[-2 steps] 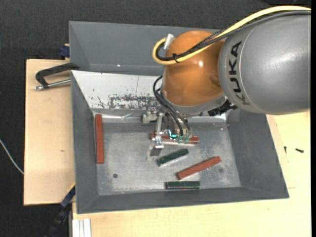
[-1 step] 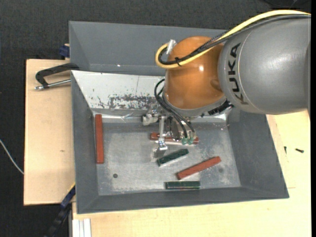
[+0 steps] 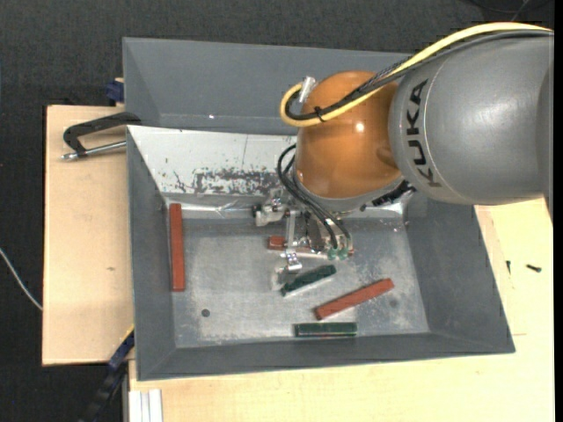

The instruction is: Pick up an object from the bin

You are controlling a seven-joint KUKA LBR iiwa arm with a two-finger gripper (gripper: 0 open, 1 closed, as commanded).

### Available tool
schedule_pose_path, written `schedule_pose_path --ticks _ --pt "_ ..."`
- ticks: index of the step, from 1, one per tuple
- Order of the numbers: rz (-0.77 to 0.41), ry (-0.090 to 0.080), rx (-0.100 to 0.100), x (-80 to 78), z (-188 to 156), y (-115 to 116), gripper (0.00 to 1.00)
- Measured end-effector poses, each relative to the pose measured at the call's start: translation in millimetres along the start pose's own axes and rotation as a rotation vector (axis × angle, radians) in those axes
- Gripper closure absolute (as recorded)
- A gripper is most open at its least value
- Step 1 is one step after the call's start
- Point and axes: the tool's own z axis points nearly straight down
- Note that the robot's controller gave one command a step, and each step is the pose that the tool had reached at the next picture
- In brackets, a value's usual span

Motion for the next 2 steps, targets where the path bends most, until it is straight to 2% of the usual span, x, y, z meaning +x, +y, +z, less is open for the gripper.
schedule_pose_path --ticks 1,2 --pt "0.016 0.017 0.002 -1.1 3 -2 0.0" --pt "0.022 -0.007 0.0 2.4 20 -25 0.0"
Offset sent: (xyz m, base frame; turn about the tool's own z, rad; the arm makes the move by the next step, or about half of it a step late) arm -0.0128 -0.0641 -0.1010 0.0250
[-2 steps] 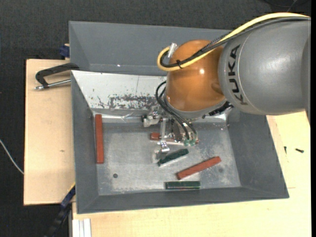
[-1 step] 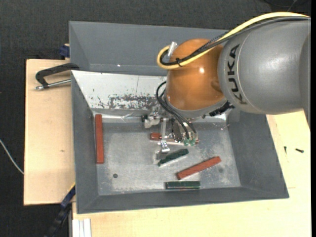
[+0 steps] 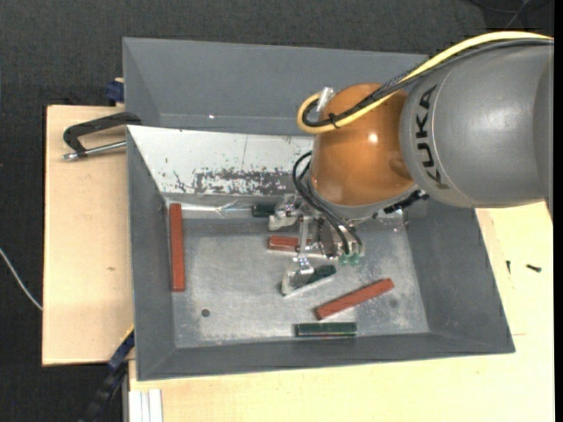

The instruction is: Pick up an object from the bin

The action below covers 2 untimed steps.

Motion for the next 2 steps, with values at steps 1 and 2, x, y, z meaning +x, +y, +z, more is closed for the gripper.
schedule_pose_path --ticks 1,2 --pt "-0.151 0.013 0.001 -3.4 47 -16 0.0" --pt "0.133 0.01 -0.014 -62.4 70 -46 1.0"
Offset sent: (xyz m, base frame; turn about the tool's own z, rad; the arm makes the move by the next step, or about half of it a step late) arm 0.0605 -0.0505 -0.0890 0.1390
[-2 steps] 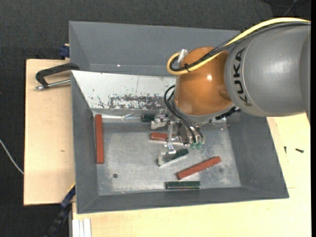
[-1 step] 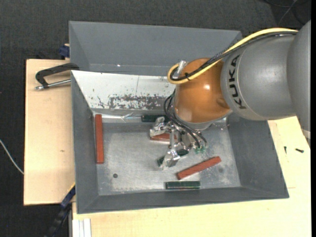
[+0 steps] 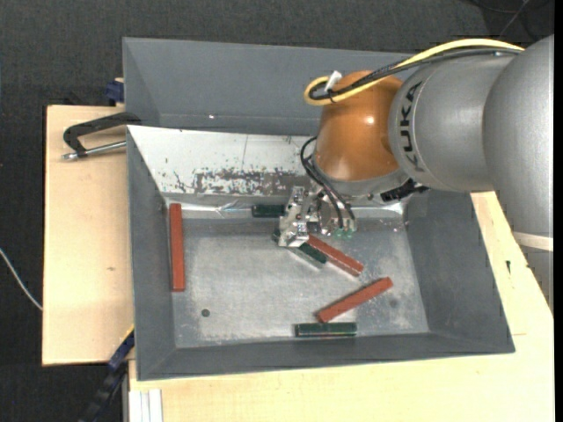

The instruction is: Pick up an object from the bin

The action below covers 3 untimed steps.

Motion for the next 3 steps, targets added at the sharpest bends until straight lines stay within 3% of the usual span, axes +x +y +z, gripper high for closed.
schedule_pose_path --ticks 3 --pt "-0.007 -0.005 0.006 6.6 -0.5 0.5 1.0"
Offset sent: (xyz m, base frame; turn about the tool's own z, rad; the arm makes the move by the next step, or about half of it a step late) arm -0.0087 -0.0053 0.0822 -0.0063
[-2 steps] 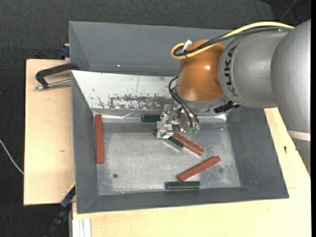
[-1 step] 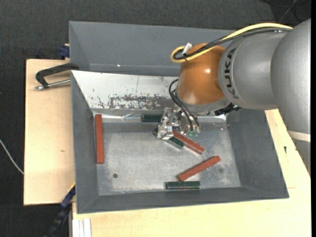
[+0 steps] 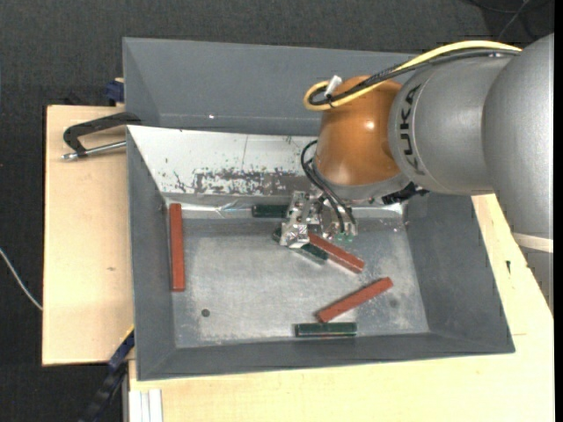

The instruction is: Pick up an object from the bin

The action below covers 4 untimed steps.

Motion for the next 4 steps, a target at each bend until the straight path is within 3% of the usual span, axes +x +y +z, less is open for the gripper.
schedule_pose_path --ticks 1,2,3,4 --pt "-0.002 0.005 0.008 3.0 -35 -8 1.0" --pt "-0.004 -0.003 0.009 -0.2 -135 -8 0.0" --pt "-0.005 -0.001 0.009 -0.1 -139 -8 0.0" --pt "-0.033 0.0 0.009 20.2 -86 -17 0.0"
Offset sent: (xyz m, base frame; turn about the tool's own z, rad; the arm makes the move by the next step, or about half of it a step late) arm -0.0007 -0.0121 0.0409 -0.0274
